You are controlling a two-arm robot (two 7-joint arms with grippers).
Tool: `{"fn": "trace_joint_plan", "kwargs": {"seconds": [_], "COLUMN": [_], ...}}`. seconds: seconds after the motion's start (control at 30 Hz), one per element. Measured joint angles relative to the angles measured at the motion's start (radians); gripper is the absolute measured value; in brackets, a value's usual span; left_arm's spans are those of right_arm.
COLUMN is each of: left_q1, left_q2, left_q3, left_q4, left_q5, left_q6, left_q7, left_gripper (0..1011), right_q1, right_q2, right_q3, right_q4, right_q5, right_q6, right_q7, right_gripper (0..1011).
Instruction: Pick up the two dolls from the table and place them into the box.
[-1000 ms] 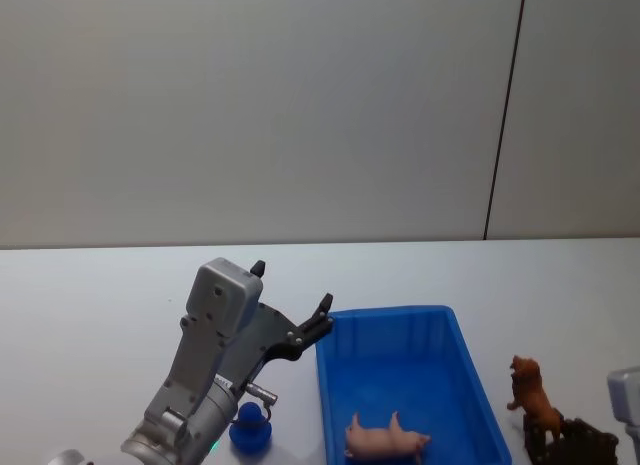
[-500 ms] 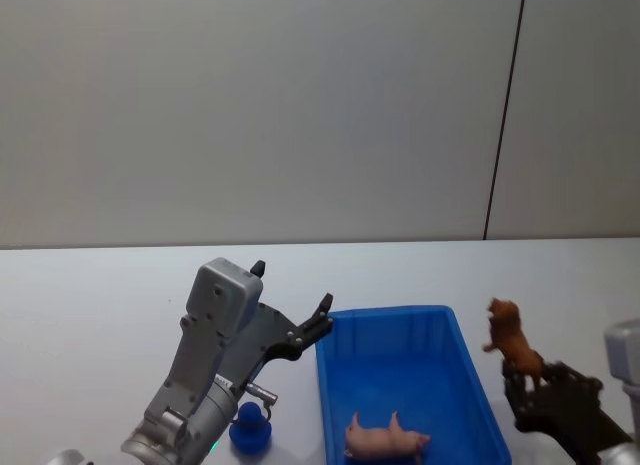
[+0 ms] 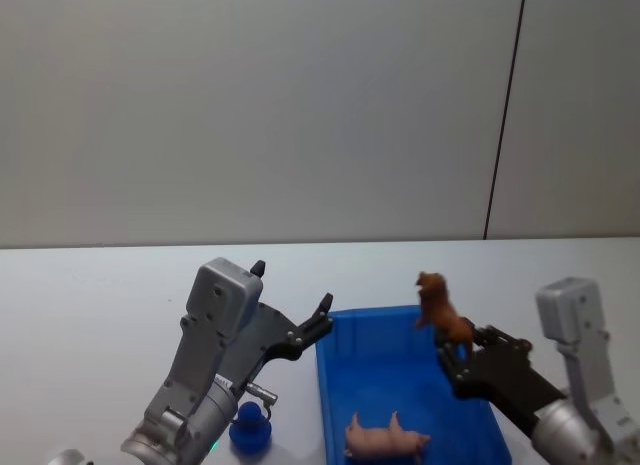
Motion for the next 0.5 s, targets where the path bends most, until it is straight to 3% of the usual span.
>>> {"fn": "trace_joint_plan", "kwargs": {"seconds": [0.27, 0.5], "left_q1": [0.0, 0.0], "left_q2": [0.0, 0.0], "left_q3": [0.0, 0.0], "left_q4": [0.0, 0.0], "left_q5": [0.0, 0.0], "left_q6": [0.0, 0.0], "left_q7": [0.0, 0.0], "left_gripper": [1002, 1002], "right_q1": [0.067, 0.087], "right_q2": [-0.036, -0.047], "right_q3": [-0.015, -0.018], "right_q4": [0.087, 0.117], "right_q5": [-0.027, -0.041], "right_q6": [0.0, -0.013], "right_q7": [0.031, 0.017], "right_gripper": [579, 798]}}
